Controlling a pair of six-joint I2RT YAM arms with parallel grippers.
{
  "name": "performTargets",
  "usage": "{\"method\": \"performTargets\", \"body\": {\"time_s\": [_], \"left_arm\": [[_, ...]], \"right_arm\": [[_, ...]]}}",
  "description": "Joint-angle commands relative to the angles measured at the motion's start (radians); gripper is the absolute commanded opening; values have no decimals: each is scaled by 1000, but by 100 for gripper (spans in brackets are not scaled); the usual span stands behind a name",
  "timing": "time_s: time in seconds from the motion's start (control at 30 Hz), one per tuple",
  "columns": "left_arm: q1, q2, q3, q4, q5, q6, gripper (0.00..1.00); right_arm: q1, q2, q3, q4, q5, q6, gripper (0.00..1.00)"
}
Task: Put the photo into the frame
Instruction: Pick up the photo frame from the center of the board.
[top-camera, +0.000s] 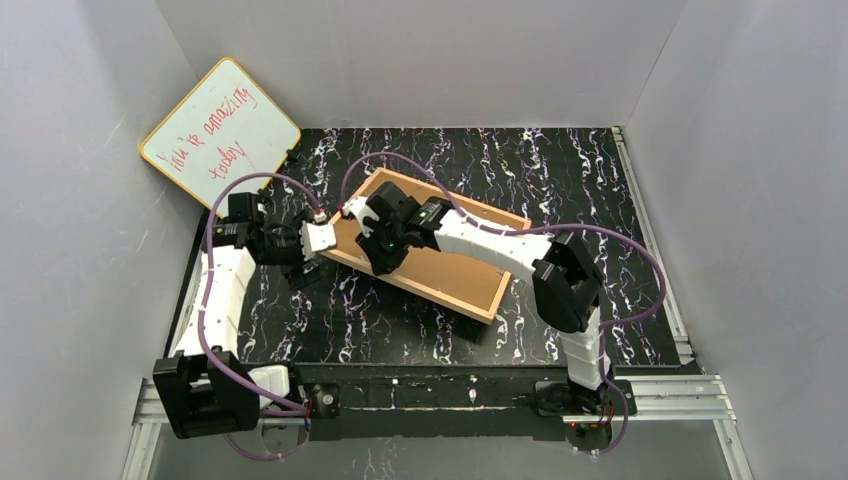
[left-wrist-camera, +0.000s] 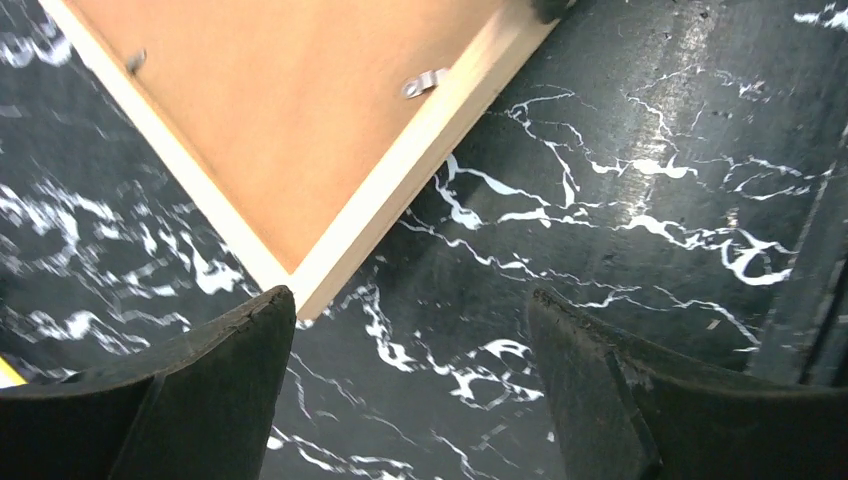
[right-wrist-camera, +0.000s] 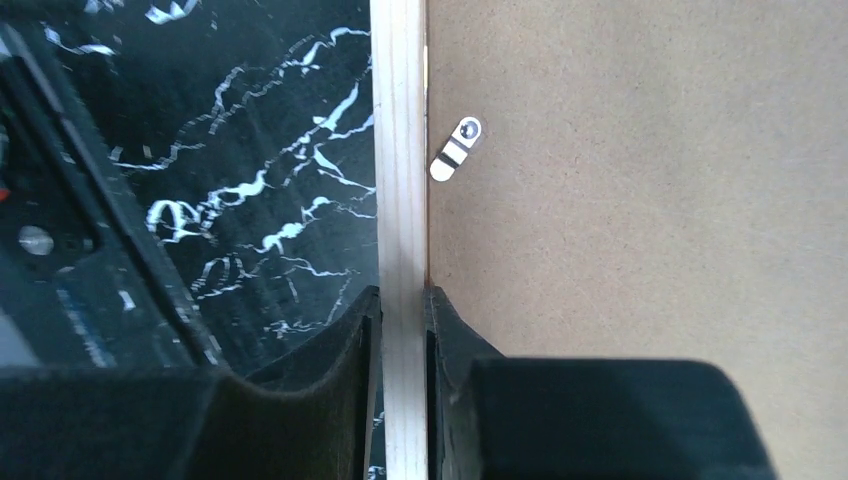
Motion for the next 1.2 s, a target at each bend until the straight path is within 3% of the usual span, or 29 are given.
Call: {"method": "performTargets", "body": {"time_s": [0.0, 0.2, 0.27, 0.37, 0.57, 0.77, 0.83, 0.9, 0.97, 1.03, 1.17], "left_arm": [[-12, -48, -65, 136, 121, 254, 85], [-33, -31, -94, 165, 158, 536, 88], [-37, -54, -133, 284, 180, 509, 90], [-61, -82, -181, 384, 187, 583, 91], [-227, -47, -174, 536, 66, 556, 87], [-334, 20, -139, 578, -53, 543, 68], [-343, 21, -134, 578, -63, 547, 55], [-347, 20, -124, 580, -70, 537, 33], [-348, 18, -113, 581, -75, 520, 18], [-347, 16, -97, 573, -78, 508, 10], [-347, 14, -56, 563, -63, 463, 10]], "right_arm": [[-77, -104, 33, 90, -191, 141, 1], [-145, -126, 55, 88, -309, 209, 1], [-158, -143, 46, 96, -328, 215, 1], [-171, -154, 36, 103, -358, 228, 1], [-177, -131, 87, 84, -399, 247, 1], [-178, -129, 123, 54, -400, 250, 1], [-179, -136, 123, 50, -397, 250, 1], [-180, -144, 122, 33, -370, 236, 1], [-187, -161, 116, 9, -331, 216, 1], [-194, -189, 111, -24, -288, 183, 20], [-191, -338, 6, -31, -189, 55, 61]]}}
